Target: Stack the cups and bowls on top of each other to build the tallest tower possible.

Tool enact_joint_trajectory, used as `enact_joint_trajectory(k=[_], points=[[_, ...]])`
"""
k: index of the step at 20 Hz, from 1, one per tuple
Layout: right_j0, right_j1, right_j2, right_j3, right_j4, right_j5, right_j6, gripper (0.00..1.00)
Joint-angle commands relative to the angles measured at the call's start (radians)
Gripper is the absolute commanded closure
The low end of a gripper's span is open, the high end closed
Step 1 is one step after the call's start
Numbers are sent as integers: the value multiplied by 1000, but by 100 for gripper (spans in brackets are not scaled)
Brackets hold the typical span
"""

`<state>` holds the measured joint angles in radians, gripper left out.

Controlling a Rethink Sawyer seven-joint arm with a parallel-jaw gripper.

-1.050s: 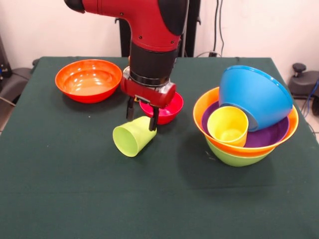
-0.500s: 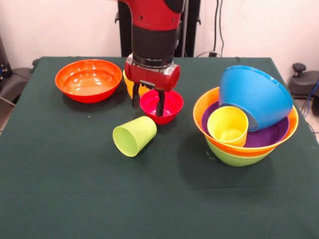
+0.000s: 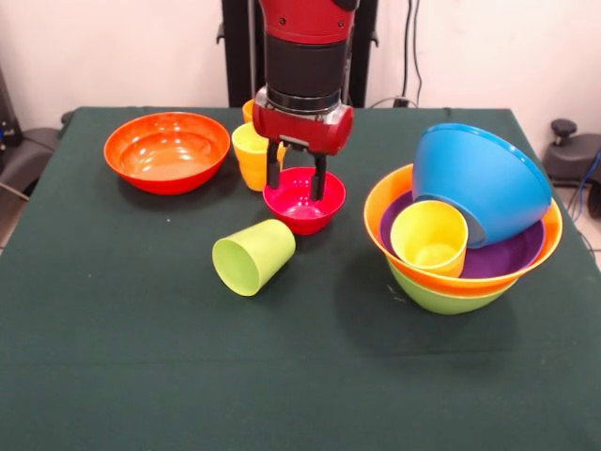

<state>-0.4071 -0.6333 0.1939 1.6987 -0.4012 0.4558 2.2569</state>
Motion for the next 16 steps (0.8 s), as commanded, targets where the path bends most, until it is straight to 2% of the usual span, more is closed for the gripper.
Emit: enact_joint_trajectory(k=[1,5,11,16], points=[[46,54,41,48,-71,-61,-24,0],[65,81,10,54,-86,-112,10,0],[100,121,-41,57,-64,-163,69,0],[126,155,-76,30,-52,-199,77,0]])
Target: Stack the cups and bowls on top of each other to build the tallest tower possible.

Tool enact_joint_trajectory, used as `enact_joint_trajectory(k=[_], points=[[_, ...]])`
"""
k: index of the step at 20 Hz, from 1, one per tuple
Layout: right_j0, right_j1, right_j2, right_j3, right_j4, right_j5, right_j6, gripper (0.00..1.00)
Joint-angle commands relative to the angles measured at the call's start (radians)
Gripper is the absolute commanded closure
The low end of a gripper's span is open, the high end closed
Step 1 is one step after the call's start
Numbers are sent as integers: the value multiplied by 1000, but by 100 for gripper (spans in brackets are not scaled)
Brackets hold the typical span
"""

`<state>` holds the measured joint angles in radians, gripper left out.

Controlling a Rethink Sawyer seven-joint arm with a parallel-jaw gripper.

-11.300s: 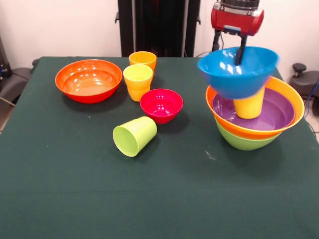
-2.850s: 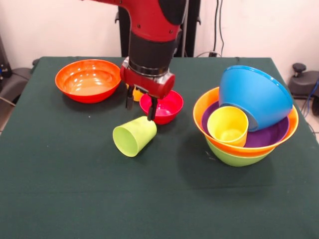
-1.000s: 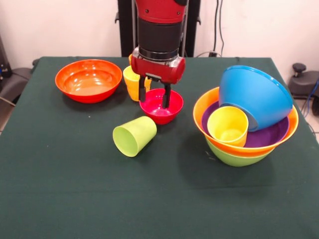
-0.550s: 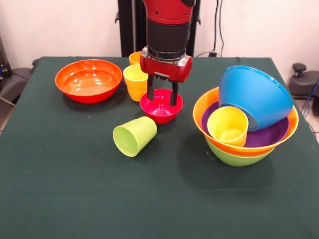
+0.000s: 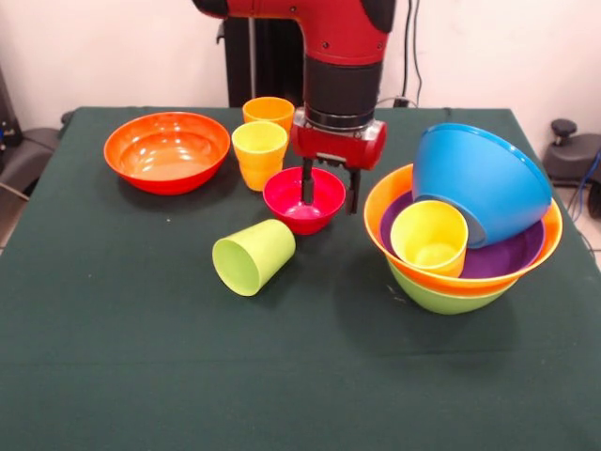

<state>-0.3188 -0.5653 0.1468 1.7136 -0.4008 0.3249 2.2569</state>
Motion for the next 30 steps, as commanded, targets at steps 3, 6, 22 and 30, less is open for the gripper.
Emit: enact_joint_trajectory(k=[3,6,22,30], points=[[54,105,-54,4,-49,-74,69,0],[54,111,-67,7,-45,-62,51,0],[70,136,-125,1,-18,-40,55,0],[130,212,-163,-53,6,-73,98,0]])
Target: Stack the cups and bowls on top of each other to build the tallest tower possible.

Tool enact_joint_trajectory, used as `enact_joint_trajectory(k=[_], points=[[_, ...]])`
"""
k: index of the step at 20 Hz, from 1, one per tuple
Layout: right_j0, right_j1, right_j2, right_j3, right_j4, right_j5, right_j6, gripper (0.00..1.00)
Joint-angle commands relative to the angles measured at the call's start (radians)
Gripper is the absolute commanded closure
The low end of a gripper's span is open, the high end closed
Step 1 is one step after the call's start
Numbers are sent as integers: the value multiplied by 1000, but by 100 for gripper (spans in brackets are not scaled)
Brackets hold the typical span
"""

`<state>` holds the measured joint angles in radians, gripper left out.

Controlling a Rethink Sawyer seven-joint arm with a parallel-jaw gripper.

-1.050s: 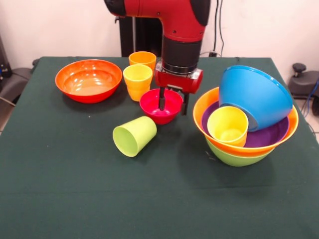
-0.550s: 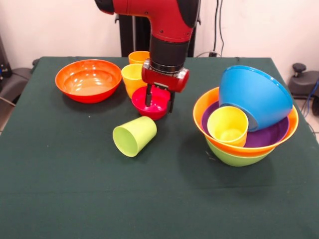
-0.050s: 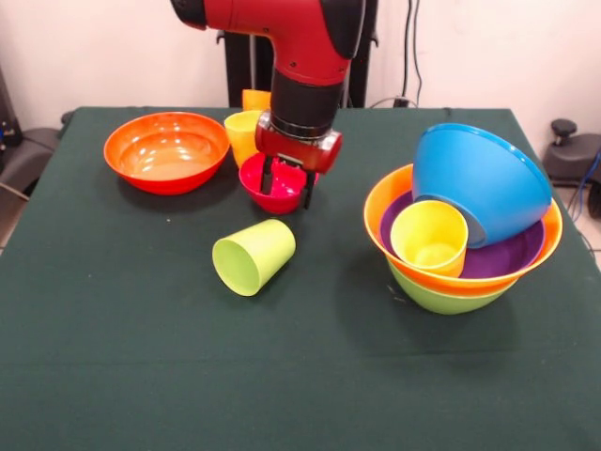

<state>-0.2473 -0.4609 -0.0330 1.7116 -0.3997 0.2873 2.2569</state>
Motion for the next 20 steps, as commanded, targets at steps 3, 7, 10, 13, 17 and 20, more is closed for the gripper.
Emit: enact_joint_trajectory(k=[3,7,10,13,17,20], points=[[77,137,6,-62,17,-35,102,0],[117,170,-27,-77,38,-57,137,0],[134,185,-43,-88,49,-60,137,0],[149,196,-62,-101,61,-72,129,100],[159,192,-76,-107,58,-73,119,100],[154,189,-71,-108,60,-71,107,100]])
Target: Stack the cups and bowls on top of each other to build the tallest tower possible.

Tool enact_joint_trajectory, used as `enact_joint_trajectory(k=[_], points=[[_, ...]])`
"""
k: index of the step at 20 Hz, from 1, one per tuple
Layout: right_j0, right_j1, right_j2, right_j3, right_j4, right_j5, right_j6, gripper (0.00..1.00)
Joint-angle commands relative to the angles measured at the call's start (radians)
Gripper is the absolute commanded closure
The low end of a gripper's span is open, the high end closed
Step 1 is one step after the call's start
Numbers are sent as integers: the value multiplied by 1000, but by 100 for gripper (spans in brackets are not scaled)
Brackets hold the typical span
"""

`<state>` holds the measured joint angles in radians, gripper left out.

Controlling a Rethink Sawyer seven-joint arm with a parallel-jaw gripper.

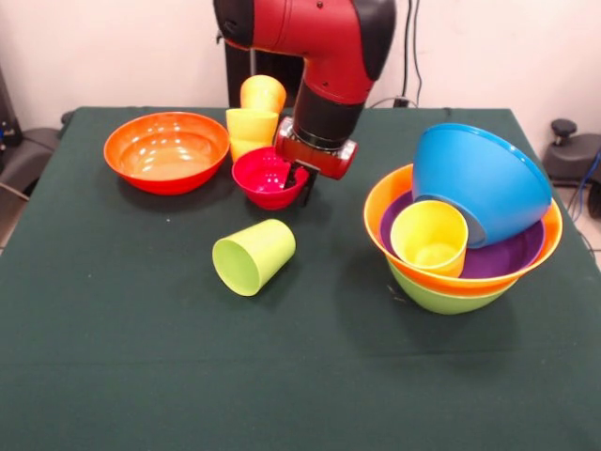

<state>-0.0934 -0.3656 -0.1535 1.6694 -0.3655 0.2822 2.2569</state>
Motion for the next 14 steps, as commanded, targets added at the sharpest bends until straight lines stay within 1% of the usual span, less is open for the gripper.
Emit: enact_joint_trajectory(k=[1,4,5,6,8,9,10,11,13,14], points=[[1,95,50,-68,27,-70,107,100],[8,98,42,-72,24,-88,111,100],[18,91,26,-79,18,-104,116,100],[10,79,32,-76,16,-107,109,100],[-9,3,53,-27,21,-92,98,100],[0,-66,45,-9,13,-91,90,100],[1,-104,47,-6,8,-82,78,100],[-21,-164,83,8,25,-23,48,100],[-47,-228,128,12,48,52,5,100],[-58,-245,145,13,56,77,-9,100]])
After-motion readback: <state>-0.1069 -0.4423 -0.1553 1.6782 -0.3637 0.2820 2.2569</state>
